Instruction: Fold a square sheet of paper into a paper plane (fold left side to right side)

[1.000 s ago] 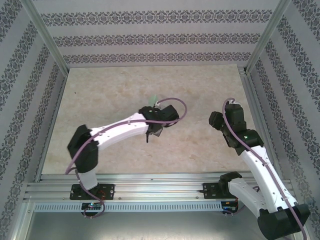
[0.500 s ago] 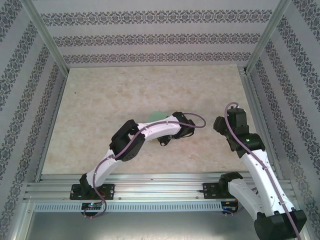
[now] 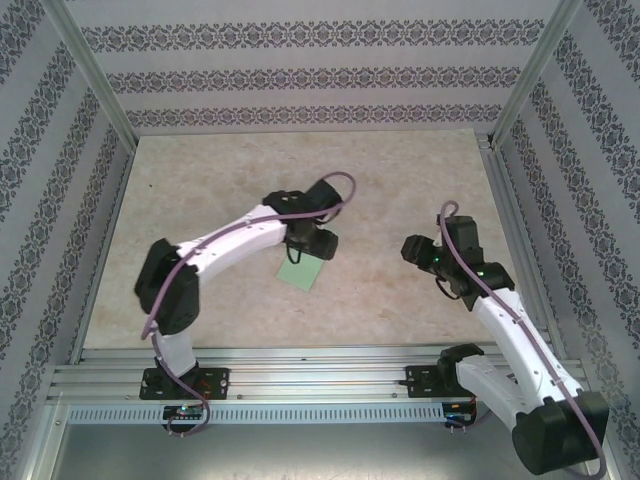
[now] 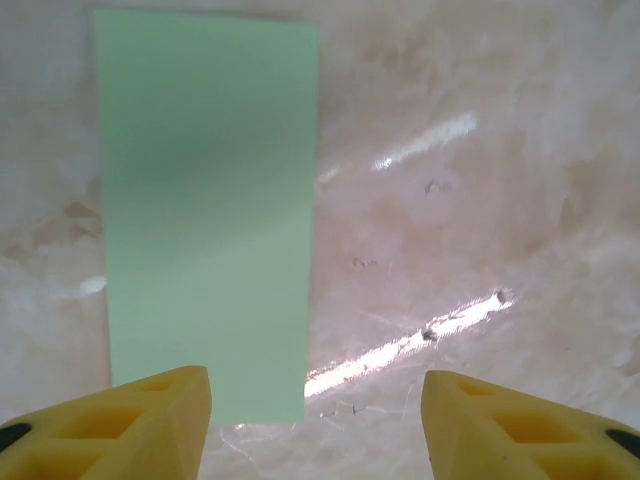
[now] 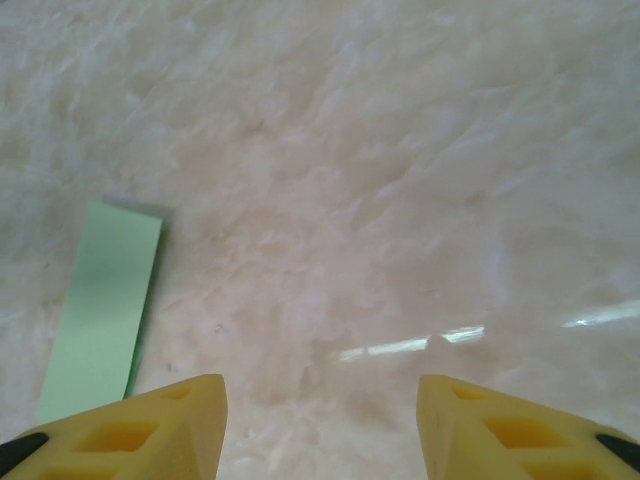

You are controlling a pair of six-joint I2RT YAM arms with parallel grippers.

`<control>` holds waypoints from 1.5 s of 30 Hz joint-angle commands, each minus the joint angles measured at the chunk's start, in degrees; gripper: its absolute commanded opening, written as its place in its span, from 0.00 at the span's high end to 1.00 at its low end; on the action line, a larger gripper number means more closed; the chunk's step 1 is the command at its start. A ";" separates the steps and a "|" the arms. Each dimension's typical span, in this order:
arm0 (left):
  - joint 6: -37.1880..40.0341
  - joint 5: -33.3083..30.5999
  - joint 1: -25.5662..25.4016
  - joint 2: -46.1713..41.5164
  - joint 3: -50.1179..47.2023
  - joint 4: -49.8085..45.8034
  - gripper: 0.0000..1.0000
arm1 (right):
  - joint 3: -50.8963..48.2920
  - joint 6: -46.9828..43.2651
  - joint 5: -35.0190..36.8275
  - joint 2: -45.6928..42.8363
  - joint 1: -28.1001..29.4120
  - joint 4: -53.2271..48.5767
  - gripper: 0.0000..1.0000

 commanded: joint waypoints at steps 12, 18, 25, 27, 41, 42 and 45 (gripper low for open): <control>-6.16 29.58 22.75 -12.51 -31.69 34.19 0.34 | 9.61 10.88 -4.13 36.81 20.07 34.20 0.51; -6.08 31.79 24.12 -8.16 -31.75 36.62 0.34 | 17.05 9.50 -4.76 48.62 19.98 35.14 0.52; -6.22 32.12 24.07 -2.68 -30.02 37.41 0.33 | 19.35 8.25 -3.68 53.49 19.20 33.60 0.54; -6.21 32.38 24.14 -1.41 -29.47 37.50 0.34 | 19.52 8.02 -4.22 54.39 18.81 33.50 0.54; -8.18 36.34 23.19 4.32 -27.02 40.83 0.38 | 18.69 7.50 -5.90 56.27 17.63 33.81 0.56; -8.14 36.44 23.04 4.75 -26.52 40.67 0.39 | 18.74 7.43 -5.99 56.45 17.62 33.65 0.56; -7.59 36.53 22.54 6.29 -24.59 39.76 0.43 | 18.77 7.26 -6.00 56.53 17.60 33.38 0.56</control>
